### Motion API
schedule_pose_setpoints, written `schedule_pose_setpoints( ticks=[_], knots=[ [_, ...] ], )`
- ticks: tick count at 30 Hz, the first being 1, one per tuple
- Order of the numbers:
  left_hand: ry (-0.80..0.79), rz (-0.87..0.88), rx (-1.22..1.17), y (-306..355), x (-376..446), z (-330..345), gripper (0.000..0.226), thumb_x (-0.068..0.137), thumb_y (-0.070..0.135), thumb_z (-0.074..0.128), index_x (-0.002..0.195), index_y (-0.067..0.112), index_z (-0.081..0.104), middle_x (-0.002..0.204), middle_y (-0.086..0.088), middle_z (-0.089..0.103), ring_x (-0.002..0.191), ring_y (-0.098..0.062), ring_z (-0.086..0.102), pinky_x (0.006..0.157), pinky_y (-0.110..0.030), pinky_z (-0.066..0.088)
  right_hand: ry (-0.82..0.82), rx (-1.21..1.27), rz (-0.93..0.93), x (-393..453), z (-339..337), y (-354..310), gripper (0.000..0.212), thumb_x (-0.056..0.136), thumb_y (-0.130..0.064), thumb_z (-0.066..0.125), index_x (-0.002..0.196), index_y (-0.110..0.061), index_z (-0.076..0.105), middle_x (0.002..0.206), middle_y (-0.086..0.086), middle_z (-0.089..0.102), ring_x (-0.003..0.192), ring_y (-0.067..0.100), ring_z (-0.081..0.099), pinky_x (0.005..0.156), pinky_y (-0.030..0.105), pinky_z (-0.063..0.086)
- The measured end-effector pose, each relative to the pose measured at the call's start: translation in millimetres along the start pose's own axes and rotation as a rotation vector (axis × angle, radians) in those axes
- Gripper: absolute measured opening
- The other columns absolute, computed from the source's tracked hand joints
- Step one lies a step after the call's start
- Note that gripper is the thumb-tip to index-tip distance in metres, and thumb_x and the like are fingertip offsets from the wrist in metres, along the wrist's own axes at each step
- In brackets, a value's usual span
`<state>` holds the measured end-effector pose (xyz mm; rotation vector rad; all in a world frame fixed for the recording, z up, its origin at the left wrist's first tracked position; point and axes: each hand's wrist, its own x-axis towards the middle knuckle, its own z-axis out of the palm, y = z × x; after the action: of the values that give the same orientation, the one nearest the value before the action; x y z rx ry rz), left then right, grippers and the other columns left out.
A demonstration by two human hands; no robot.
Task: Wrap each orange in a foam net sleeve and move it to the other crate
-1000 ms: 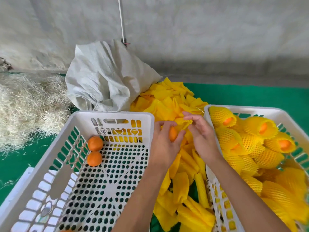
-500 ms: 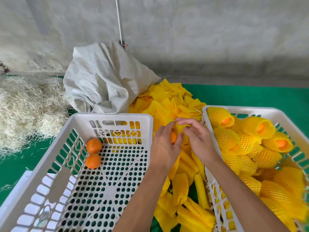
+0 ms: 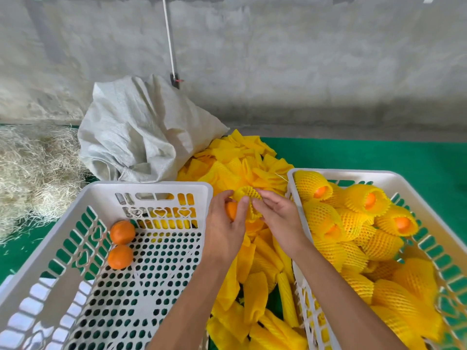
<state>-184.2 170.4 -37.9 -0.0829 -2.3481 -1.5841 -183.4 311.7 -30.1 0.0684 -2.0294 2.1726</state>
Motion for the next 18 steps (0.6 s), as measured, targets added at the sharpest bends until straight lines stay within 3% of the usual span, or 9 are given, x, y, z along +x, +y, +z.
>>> schedule_pose_setpoints(
  ticks=[2,6,9,11,13,16,18],
  knots=[
    [-0.008,-0.043,-0.03,0.3,1.1,0.1,0.067,0.088,0.071,0.068,0.136,0.025,0.058,0.12,0.012,0.064,0.112,-0.004,0.06,0.089,-0.015,0.049,-0.012,-0.049,-0.047,0.7,-0.3,0.8,0.017,0.095,-0.01,0.07,0.108,-0.02,0.076,0.104,-0.007,0.078,0.101,0.008,0.073,0.082,0.018,0.055],
    [0.012,-0.029,-0.067,-3.4,2.9,1.0,0.054,0.088,0.062,0.074,0.129,0.028,0.062,0.115,0.013,0.065,0.105,-0.009,0.065,0.088,-0.035,0.058,-0.009,-0.096,-0.072,1.7,1.7,2.4,0.016,0.096,-0.01,0.069,0.109,-0.016,0.076,0.103,-0.01,0.078,0.1,0.004,0.071,0.082,0.017,0.053],
    [0.046,0.075,-0.006,-3.8,1.4,-0.2,0.04,0.093,0.043,0.075,0.128,0.027,0.063,0.114,0.014,0.06,0.107,-0.001,0.059,0.085,-0.016,0.05,0.05,-0.053,0.018,3.1,-0.4,2.7,0.015,0.098,-0.017,0.068,0.111,-0.012,0.075,0.105,0.001,0.078,0.1,0.014,0.073,0.082,0.027,0.057],
    [0.047,0.125,0.061,-5.1,1.1,-1.5,0.039,0.092,0.034,0.077,0.128,0.025,0.065,0.116,0.01,0.058,0.107,-0.002,0.055,0.084,-0.009,0.044,0.162,0.196,0.184,8.2,-3.5,-2.0,0.021,0.101,-0.012,0.062,0.119,-0.006,0.07,0.117,0.014,0.074,0.111,0.026,0.069,0.097,0.044,0.056],
    [0.046,0.151,0.105,-5.0,0.2,-2.4,0.036,0.092,0.028,0.075,0.127,0.025,0.068,0.118,0.008,0.055,0.106,-0.005,0.054,0.085,-0.012,0.044,0.261,0.503,0.335,14.4,-10.8,-7.3,0.029,0.102,-0.005,0.057,0.13,0.001,0.059,0.126,0.021,0.067,0.118,0.031,0.065,0.107,0.049,0.05],
    [0.05,0.162,0.046,0.0,-1.8,-1.8,0.02,0.096,0.022,0.073,0.116,0.023,0.075,0.116,0.006,0.059,0.106,-0.006,0.058,0.091,-0.033,0.054,0.26,0.603,0.405,17.9,-17.2,-11.0,0.025,0.102,-0.004,0.056,0.127,-0.002,0.06,0.12,0.017,0.069,0.1,0.024,0.071,0.086,0.039,0.06],
    [0.045,0.104,-0.068,4.9,-1.2,-2.8,0.011,0.096,0.018,0.073,0.106,0.019,0.077,0.107,0.004,0.065,0.098,-0.011,0.064,0.087,-0.046,0.058,0.239,0.596,0.467,16.8,-14.8,-12.3,0.023,0.102,-0.011,0.059,0.124,-0.008,0.064,0.116,0.013,0.074,0.097,0.023,0.074,0.071,0.034,0.062]
  ],
)
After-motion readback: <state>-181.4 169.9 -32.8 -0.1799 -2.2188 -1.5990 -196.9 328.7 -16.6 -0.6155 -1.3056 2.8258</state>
